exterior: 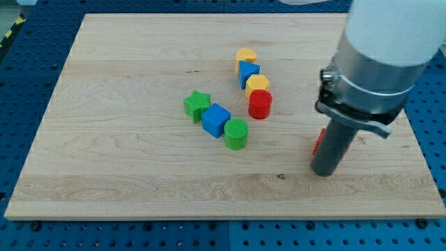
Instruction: Slide red star towards right
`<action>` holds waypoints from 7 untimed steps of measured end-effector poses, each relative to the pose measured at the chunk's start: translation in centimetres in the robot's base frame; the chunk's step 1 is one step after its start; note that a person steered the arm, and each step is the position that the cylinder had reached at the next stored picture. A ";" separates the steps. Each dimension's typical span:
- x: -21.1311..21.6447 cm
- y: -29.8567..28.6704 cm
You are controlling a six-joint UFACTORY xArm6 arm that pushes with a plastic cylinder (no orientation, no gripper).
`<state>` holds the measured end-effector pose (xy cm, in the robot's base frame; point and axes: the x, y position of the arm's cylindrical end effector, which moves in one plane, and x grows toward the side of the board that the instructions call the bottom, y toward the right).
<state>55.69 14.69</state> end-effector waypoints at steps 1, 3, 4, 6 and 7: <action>-0.8 0.3; -5.3 1.5; -5.0 -1.9; -8.7 -11.8; -10.2 -16.1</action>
